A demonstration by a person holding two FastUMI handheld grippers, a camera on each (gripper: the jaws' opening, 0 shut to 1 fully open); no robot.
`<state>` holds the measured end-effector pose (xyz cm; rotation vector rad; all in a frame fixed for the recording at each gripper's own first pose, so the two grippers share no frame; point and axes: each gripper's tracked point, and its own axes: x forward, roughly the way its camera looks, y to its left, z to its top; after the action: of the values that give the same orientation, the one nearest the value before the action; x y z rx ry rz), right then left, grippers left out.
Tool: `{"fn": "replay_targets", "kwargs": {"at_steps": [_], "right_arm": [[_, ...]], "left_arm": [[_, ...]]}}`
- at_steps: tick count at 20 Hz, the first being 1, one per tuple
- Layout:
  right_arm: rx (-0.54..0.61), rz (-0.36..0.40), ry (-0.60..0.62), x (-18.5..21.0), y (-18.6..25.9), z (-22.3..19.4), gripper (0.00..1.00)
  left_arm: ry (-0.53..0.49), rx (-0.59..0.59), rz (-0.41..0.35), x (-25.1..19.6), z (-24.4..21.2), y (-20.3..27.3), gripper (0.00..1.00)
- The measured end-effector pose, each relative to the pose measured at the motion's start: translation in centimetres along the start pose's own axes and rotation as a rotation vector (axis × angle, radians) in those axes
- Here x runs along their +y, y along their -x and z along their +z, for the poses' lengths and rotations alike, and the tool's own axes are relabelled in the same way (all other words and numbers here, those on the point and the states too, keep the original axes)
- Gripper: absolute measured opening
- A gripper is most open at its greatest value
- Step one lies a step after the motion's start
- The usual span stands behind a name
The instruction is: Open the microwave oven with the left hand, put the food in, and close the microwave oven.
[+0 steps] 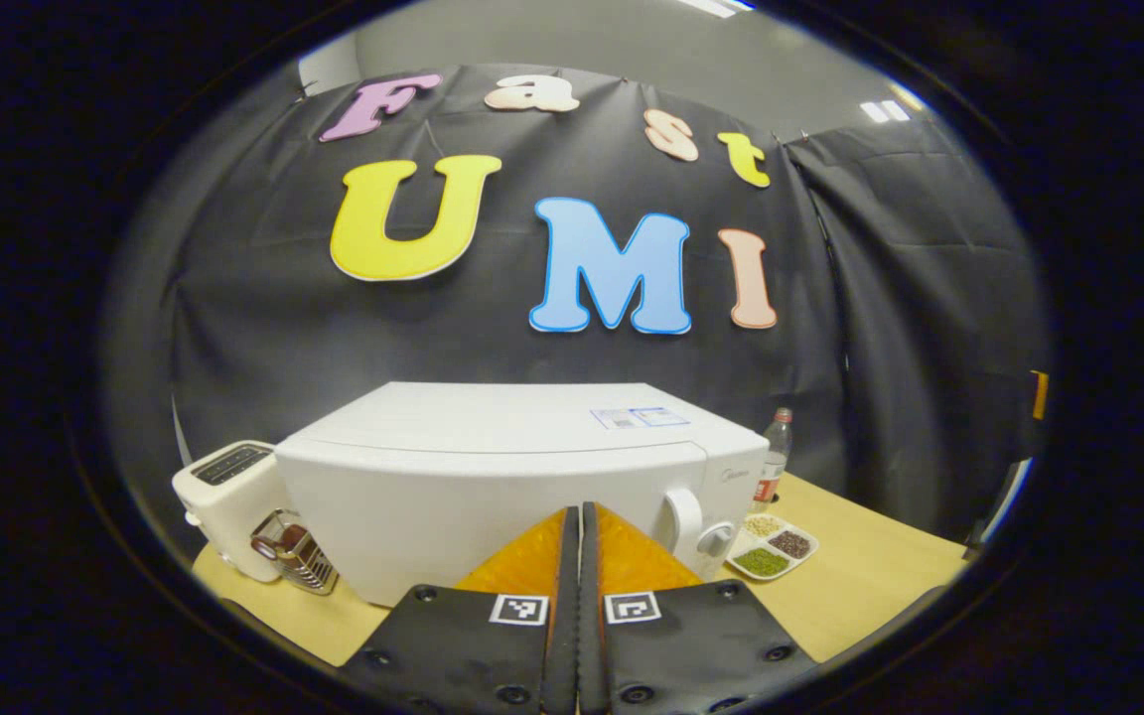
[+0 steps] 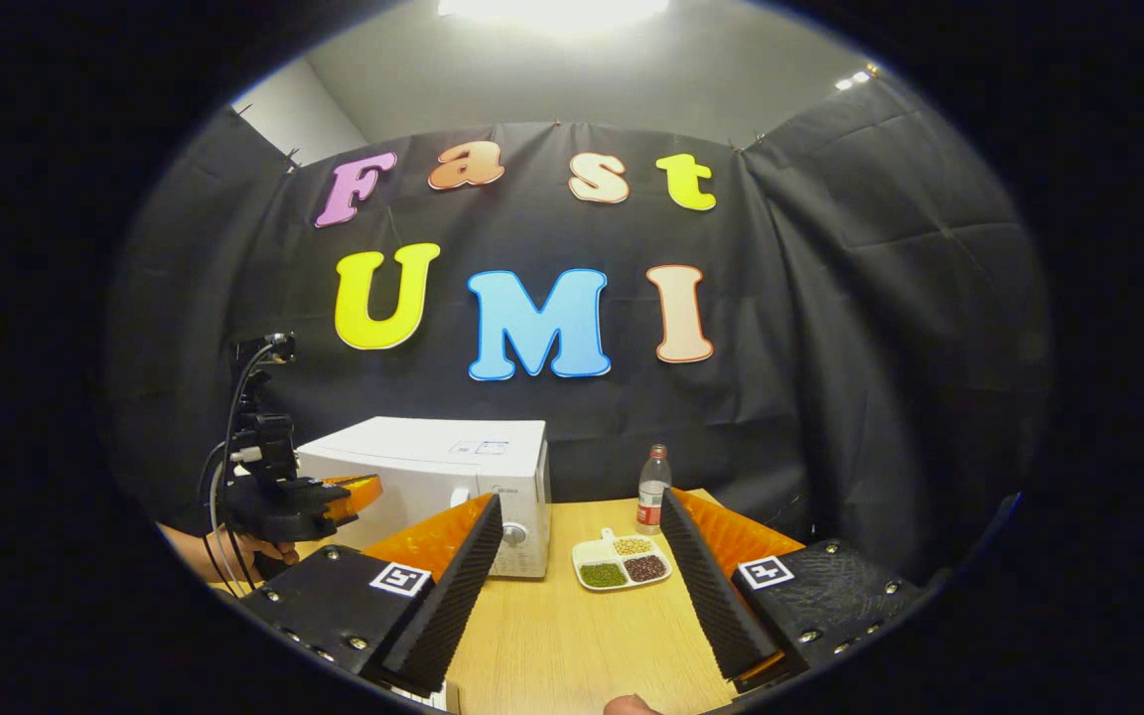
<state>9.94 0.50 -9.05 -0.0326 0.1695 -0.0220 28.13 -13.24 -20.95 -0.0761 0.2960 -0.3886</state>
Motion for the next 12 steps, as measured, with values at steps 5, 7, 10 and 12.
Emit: {"fn": "replay_targets", "kwargs": {"at_steps": [5,7,10,12], "right_arm": [[-0.051,0.099,-0.004,0.1,2.6,1.6,0.96],[-0.064,0.131,-0.014,-0.1,3.8,2.0,0.96],[-0.082,0.178,-0.023,-0.1,5.5,2.4,0.96],[-0.093,0.203,-0.026,-0.2,6.6,2.6,0.96]], "left_arm": [[-0.036,-0.071,0.055,-1.7,3.9,7.8,0.07],[-0.032,-0.093,0.088,-2.0,5.0,10.8,0.10],[-0.028,-0.118,0.135,-2.4,6.1,15.1,0.10],[-0.040,-0.125,0.162,-2.8,6.4,17.9,0.07]]}}
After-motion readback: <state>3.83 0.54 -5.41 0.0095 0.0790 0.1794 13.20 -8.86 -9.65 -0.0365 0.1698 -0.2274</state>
